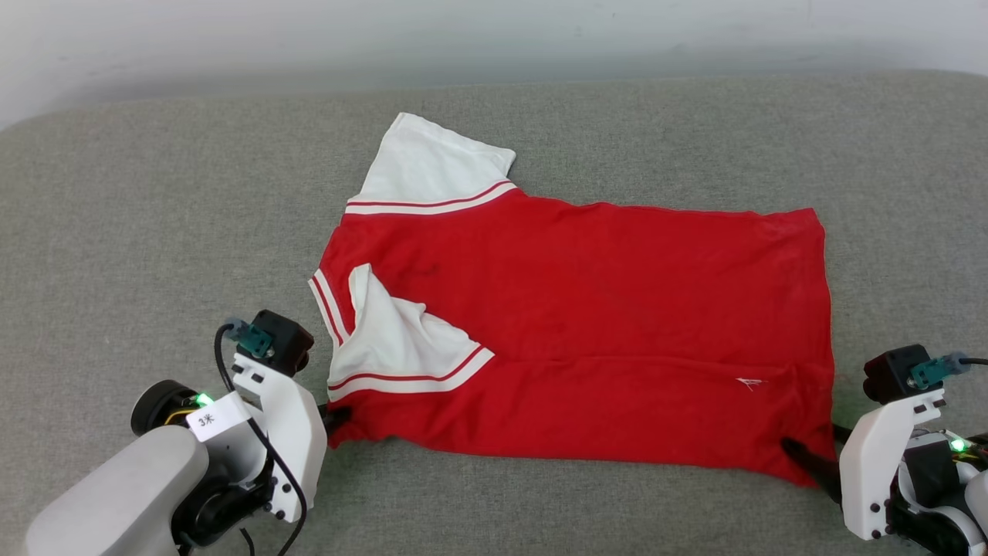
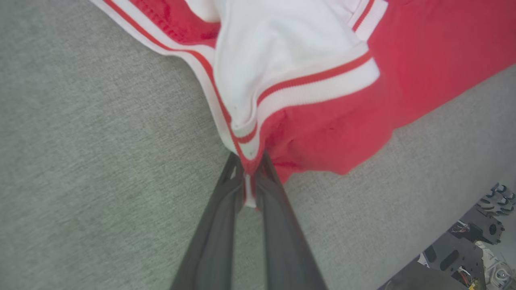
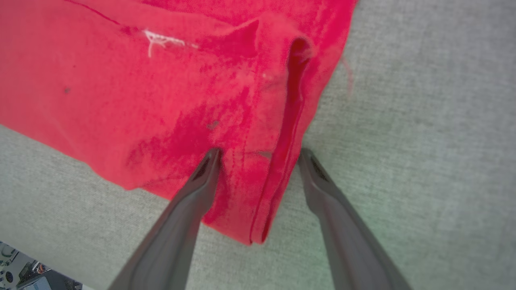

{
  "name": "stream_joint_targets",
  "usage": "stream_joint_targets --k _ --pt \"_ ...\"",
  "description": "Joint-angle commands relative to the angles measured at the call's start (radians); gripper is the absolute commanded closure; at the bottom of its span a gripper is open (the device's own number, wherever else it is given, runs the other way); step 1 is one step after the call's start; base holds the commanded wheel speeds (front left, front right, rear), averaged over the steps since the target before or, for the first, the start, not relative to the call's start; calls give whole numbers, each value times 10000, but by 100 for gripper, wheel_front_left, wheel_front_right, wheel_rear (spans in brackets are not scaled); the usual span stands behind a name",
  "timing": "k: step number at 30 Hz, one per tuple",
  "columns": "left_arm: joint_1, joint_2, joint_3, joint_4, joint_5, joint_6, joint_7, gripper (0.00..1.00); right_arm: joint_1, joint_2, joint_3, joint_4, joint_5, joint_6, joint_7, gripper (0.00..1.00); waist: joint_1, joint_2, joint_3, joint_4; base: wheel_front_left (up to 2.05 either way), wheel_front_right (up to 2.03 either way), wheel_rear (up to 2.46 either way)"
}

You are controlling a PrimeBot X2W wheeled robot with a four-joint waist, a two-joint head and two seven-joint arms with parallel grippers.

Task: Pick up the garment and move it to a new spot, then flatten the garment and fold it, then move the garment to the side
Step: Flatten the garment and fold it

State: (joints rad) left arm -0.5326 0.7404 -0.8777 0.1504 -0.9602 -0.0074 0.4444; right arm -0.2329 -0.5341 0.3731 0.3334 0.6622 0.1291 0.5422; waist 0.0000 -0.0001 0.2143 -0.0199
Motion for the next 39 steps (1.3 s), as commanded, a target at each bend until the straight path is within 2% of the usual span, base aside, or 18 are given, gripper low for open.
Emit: stream_joint_targets --k 1,2,3,8,13,27,32,39 --pt "150 -26 41 63 -52 46 -80 100 117 333 506 307 125 27 -142 51 0 1 -52 -30 0 0 0" --pt "197 -16 43 102 -100 41 -117 100 49 276 524 325 165 27 -335 85 0 1 -92 -47 0 0 0" --pt "227 -2 62 138 -124 51 -148 100 -12 177 569 322 195 27 -477 100 0 1 -143 -64 0 0 0" --pt "447 105 109 216 -276 61 -254 100 -237 -401 539 301 232 5 -1219 100 0 1 -469 -91 0 0 0" --pt "820 266 100 36 -459 136 -262 100 -113 -685 393 -29 442 7 -1588 100 0 1 -828 -71 0 0 0" --pt "2115 817 104 -707 -979 661 -429 100 1113 -1273 -268 -1156 690 7 -1387 100 0 1 -1303 -14 0 0 0" --pt "2284 830 41 -613 -984 749 -457 100 1363 -1181 -534 -1257 643 7 -1281 100 0 1 -1243 -31 0 0 0" --pt "2419 482 -22 -98 -1175 694 -493 100 1452 -665 -467 -717 585 8 -1249 100 0 1 -1062 -55 0 0 0"
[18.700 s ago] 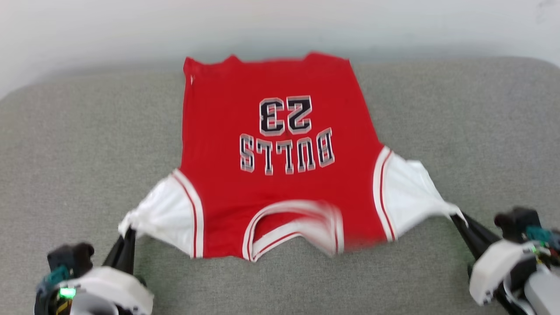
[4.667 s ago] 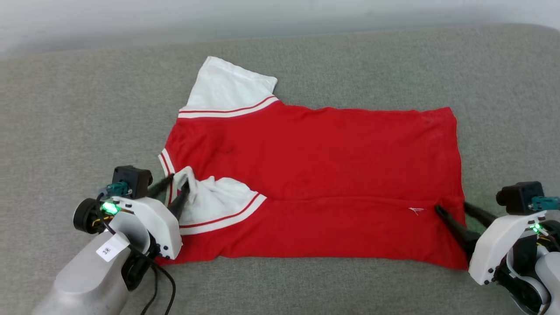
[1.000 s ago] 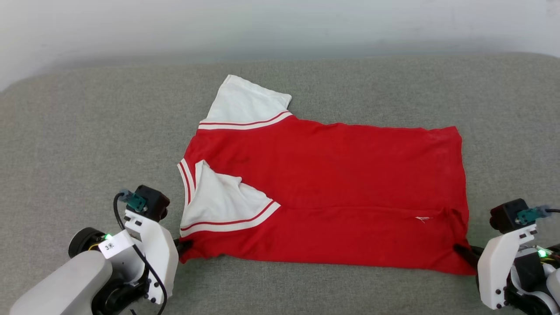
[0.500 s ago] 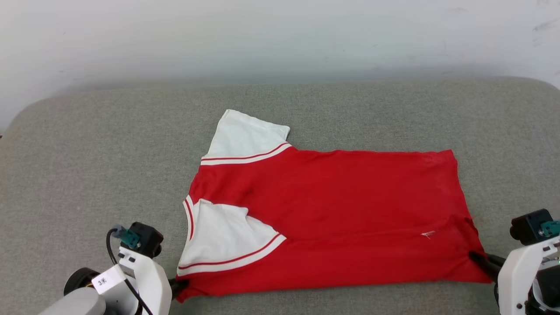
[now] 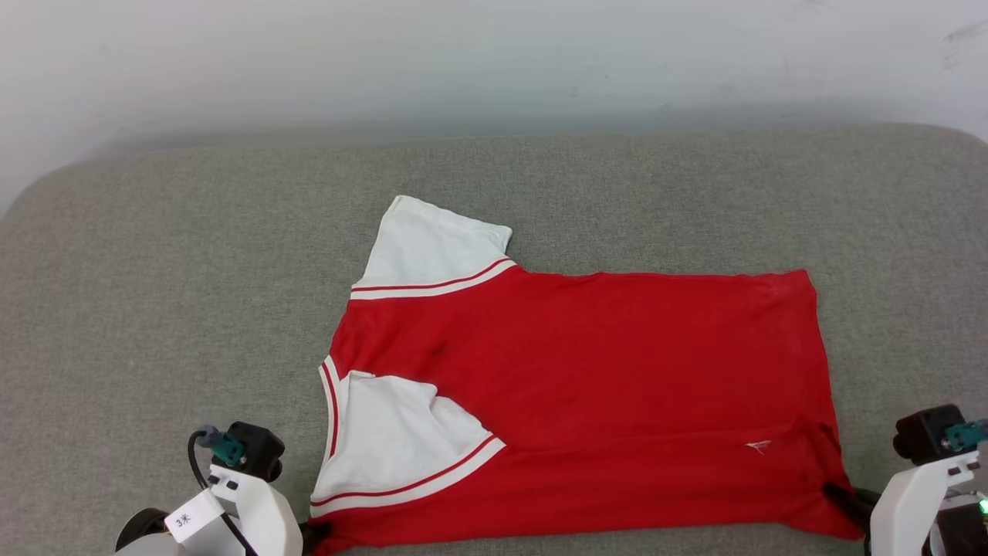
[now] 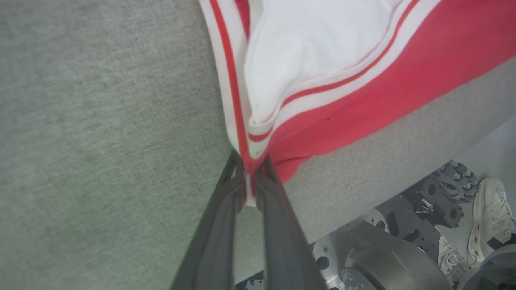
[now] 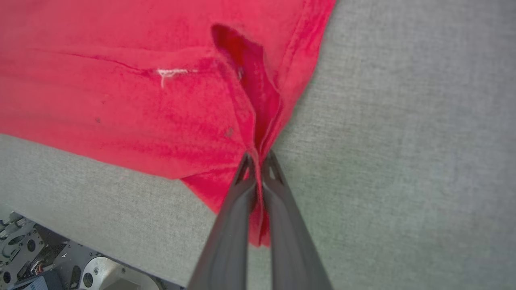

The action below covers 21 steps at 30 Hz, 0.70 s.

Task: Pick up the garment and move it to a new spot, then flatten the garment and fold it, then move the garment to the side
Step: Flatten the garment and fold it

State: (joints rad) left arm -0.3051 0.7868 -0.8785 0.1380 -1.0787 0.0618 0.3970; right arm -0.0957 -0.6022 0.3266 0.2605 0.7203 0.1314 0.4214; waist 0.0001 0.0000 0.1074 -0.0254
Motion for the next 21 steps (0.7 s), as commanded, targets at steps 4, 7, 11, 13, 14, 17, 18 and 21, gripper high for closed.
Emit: stream_joint_targets --k 4,7,11,13,14,17,18,21 --pt "112 -101 -41 411 18 -92 -110 100 -32 185 172 423 -63 -15 -297 100 -1 0 38 3 0 0 0" --pt "92 -153 78 556 58 -94 -405 1 -38 215 111 596 -131 -15 -679 62 -1 0 -91 25 0 0 0" --pt "20 -114 137 511 289 -79 -791 0 38 309 -174 500 -482 -15 -1385 0 -1 0 -261 44 0 0 0" --pt "-37 -3 205 380 395 -63 -981 0 109 392 -381 289 -669 -13 -1788 0 -1 0 -345 20 0 0 0" --pt "-80 52 268 276 460 -59 -1093 0 138 436 -562 184 -771 -13 -1986 0 -1 0 -376 10 0 0 0" --pt "-264 202 489 -46 616 28 -1467 0 196 641 -1001 -228 -1222 -13 -2464 0 -1 0 -438 -33 0 0 0" --pt "-366 260 593 -148 706 97 -1611 0 191 723 -1212 -390 -1365 -13 -2641 0 -1 0 -446 -55 0 0 0" --pt "-750 354 870 -344 1013 287 -2035 0 225 1128 -1815 -959 -1892 -13 -3116 0 -1 0 -417 -103 0 0 0"
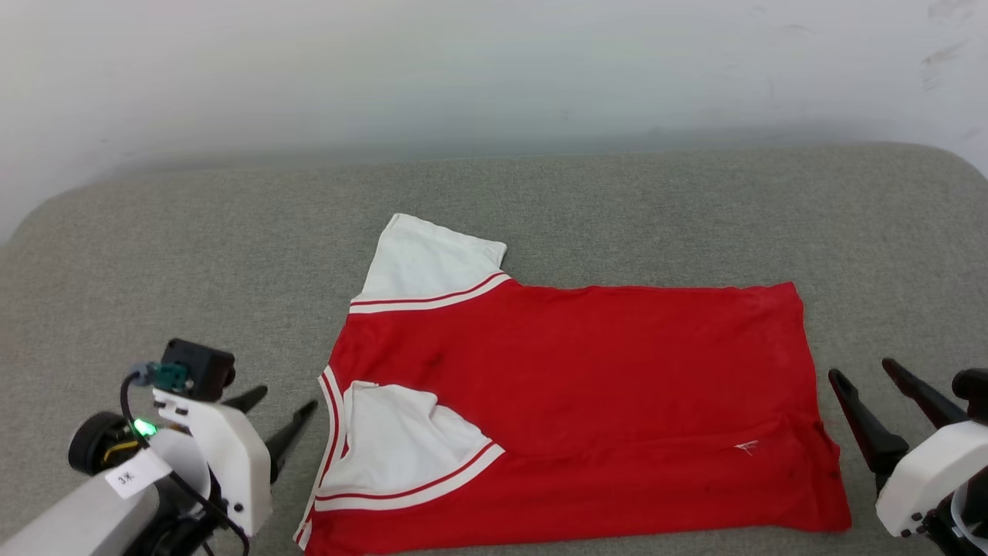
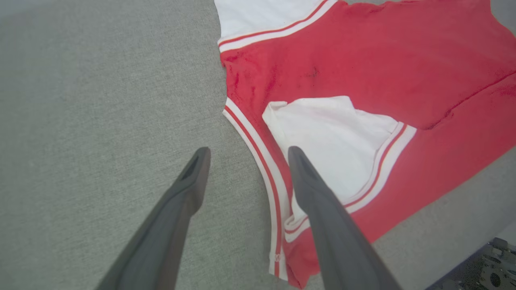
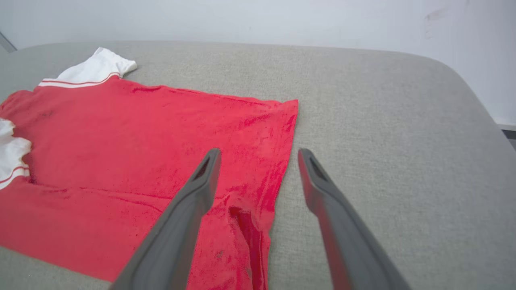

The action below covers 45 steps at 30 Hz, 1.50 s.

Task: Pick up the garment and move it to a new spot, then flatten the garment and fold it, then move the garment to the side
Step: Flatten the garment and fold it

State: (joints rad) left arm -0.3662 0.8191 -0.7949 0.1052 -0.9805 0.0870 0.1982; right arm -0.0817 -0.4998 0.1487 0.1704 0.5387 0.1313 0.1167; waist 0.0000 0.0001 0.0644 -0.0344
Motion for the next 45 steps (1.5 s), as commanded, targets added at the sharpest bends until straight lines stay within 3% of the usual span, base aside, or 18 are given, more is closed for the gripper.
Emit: stream_joint_targets --k 1,7,16,21,28,37,45 --pt "-295 19 130 -43 138 87 -177 0 81 275 -229 -266 -254 -11 -233 0 0 -1 44 -39 0 0 0" --pt "-1474 -284 490 65 728 199 -693 0 -82 1452 -1185 -1473 -1350 -10 -1250 0 0 -1 422 -282 0 0 0" --pt "-4034 -756 717 1294 1222 -454 -326 0 -97 2701 -1454 -2915 -2382 -10 -1739 0 0 -1 1456 -816 0 0 0" --pt "-5682 -1021 676 2241 1200 -972 641 0 -265 2900 -1373 -3282 -2494 -10 -1697 0 0 -1 2201 -1093 0 0 0" --pt "-7877 -1307 482 3460 879 -1586 2893 0 -668 2964 -1187 -3550 -2419 -10 -1738 0 0 -1 3356 -1424 0 0 0" --pt "-9648 -1234 247 4413 282 -1433 6360 0 -1363 2929 -846 -3530 -2319 -10 -1959 0 0 -1 4494 -1875 0 0 0" --pt "-9504 -1315 -303 4876 516 -1309 7165 0 -1779 2970 -678 -3399 -2237 -10 -2138 0 0 -1 5061 -2130 0 0 0"
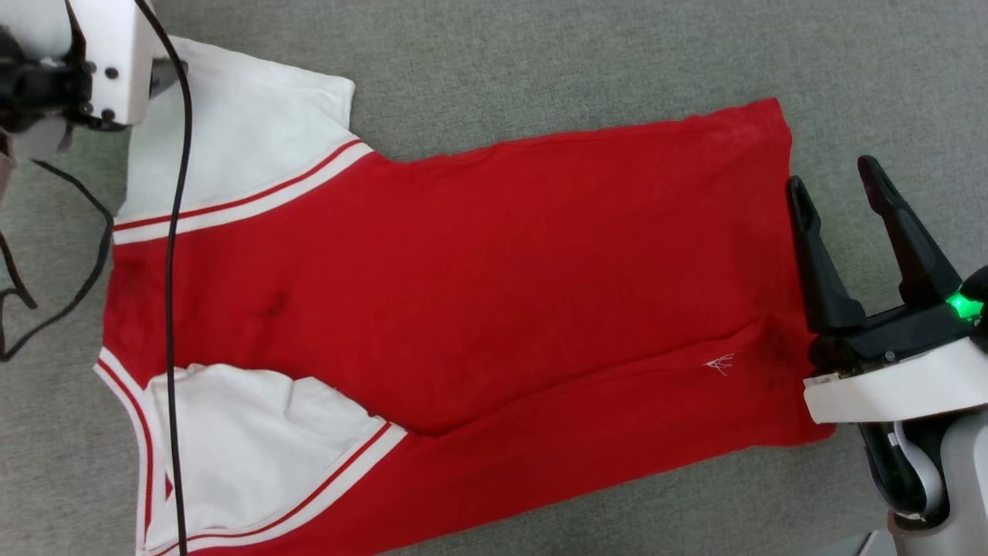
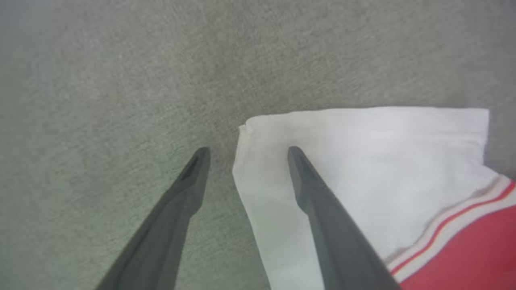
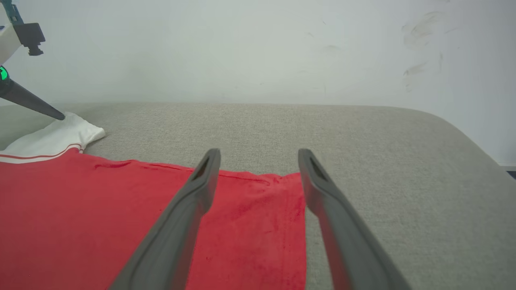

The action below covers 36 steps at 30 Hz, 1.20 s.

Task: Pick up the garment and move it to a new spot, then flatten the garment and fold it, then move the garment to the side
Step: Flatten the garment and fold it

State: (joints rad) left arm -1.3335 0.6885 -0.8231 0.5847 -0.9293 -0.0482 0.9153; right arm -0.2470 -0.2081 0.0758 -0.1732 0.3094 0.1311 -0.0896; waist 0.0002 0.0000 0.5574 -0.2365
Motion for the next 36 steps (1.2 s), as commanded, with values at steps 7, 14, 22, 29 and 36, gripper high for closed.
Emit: stream_joint_targets --k 7,14,22,29,36 --pt "785 -141 -460 751 1 -58 273 0 -263 67 77 227 56 -8 -162 0 -2 0 285 -215 0 0 0" --pt "1017 -225 -489 850 -104 -384 -101 100 -345 16 -173 290 97 -8 -176 0 -2 0 14 -81 0 0 0" --pt "823 -344 -149 248 -171 -646 -1651 100 -934 -1021 -523 70 -60 -8 867 0 -2 0 -871 461 0 0 0" --pt "1328 -413 -358 -729 -166 -748 -2474 100 -1964 -3021 -11 702 1499 -8 3916 0 -2 0 -1453 990 0 0 0" --pt "1915 -542 -436 -1891 -65 -589 -3267 100 -3586 -5355 1910 2001 4023 -8 8301 0 -2 0 -1479 1667 0 0 0"
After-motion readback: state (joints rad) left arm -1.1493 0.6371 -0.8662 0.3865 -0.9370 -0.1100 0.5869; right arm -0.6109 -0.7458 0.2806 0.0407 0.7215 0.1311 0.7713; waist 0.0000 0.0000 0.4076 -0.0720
